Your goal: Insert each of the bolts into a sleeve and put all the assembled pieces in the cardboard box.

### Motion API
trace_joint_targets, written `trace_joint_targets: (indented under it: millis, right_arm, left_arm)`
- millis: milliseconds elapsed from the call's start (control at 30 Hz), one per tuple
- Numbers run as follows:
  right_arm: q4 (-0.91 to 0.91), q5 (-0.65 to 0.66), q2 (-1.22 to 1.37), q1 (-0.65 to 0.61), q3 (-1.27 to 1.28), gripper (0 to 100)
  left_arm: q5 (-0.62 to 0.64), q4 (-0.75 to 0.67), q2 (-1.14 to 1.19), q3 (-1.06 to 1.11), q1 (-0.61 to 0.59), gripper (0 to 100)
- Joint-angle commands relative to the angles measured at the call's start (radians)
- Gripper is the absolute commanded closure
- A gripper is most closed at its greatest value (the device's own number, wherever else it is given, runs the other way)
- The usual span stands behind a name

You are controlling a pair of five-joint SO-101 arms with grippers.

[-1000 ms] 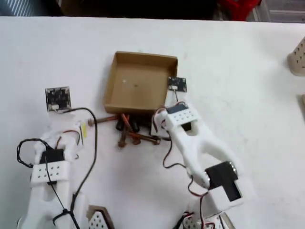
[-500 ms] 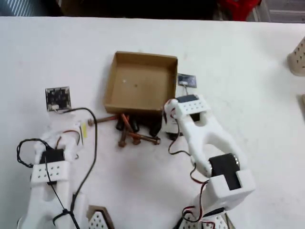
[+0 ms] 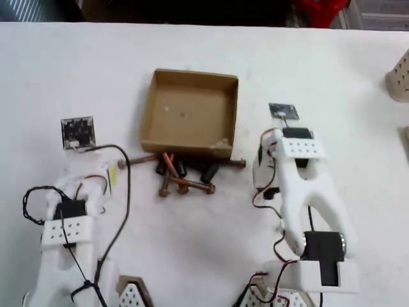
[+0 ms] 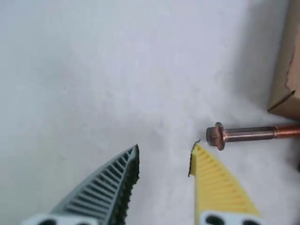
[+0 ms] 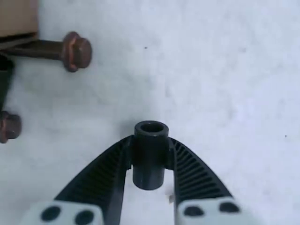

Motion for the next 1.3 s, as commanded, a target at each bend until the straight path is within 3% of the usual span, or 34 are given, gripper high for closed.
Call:
trace_joint_targets:
  millis: [0,67,167,300,467,700,933,1267]
  right_arm:
    - [-0.214,0.129,-0.045,0.071,0.100,98.1]
    - [-0.311,0.249,-0.045,0.091,0.150,98.1]
    - [-0.298,0.384,-0.051,0.099,0.167,98.1]
    - [-0.297,0.377,-0.053,0.099,0.164,97.1]
    - [-0.274,0.382,-0.053,0.102,0.163,86.2]
    - [-0.229,0.376,-0.177,0.107,0.192,90.9]
    - [-0.283,0.307,-0.386,0.114,0.333,87.5]
    - [-0.298,0.359,-0.229,0.085,0.270,85.7]
  left_arm:
    - [-0.009,-0.023,0.004,0.003,0.024,80]
    - [-0.009,-0.023,0.004,0.008,0.039,80]
    - [-0.009,-0.023,0.004,0.008,0.039,80]
    - [-0.009,-0.023,0.004,0.008,0.039,80]
    - [-0.009,-0.023,0.004,0.008,0.039,80]
    - [-0.009,-0.023,0.004,0.008,0.039,80]
    - [-0.021,-0.023,0.004,0.008,0.039,80]
    - [-0.055,-0.023,0.004,0.008,0.039,80]
